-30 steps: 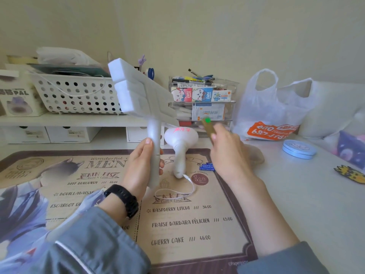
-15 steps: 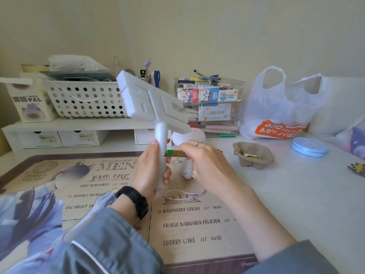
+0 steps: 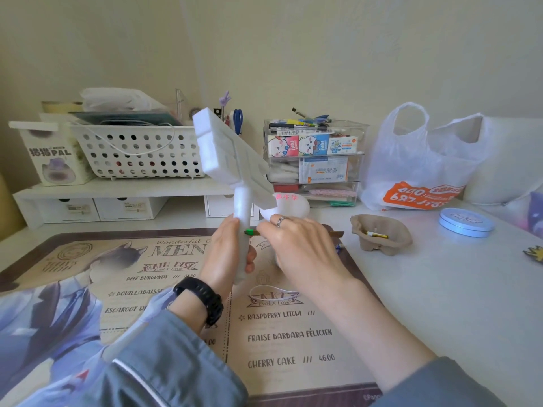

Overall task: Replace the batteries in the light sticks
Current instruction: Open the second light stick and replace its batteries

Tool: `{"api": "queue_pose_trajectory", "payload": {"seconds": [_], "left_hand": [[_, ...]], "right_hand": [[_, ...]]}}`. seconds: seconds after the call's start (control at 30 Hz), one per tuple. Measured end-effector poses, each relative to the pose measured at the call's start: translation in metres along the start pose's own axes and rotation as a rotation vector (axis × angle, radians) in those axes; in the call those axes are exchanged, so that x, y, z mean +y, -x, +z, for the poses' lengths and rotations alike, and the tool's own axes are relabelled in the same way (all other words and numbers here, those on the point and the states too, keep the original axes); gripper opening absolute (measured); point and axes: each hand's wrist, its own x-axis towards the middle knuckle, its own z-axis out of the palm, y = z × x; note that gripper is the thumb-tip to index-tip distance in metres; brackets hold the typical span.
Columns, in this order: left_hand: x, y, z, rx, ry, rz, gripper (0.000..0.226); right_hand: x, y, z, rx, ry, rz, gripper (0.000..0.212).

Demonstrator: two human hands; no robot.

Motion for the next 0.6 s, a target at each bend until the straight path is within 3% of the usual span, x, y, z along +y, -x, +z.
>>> {"api": "queue_pose_trajectory", "payload": {"seconds": [0.17, 0.3, 0.47, 0.6], "left_hand": [[0.003, 0.001, -0.004, -0.148, 0.018, -0.092, 0.028], [0.000, 0.003, -0.002, -0.074, -0.099, -0.047, 0.031], [-0.002, 0.003, 0.003, 0.094, -0.235, 0.057, 0.042], [-0.003, 0.004, -0.001, 0.028, -0.332, 0.100, 0.038]], "right_hand": [[0.009, -0.007, -0.008, 0.052, -0.042, -0.078, 0.049], [0.002, 0.001, 0.001, 0.021, 0.004, 0.007, 0.035], [-0.001, 0.007, 0.013, 0.056, -0.041, -0.025, 0.029], [0.007, 0.008, 0.021, 0.068, -0.073, 0.018, 0.024]]}}
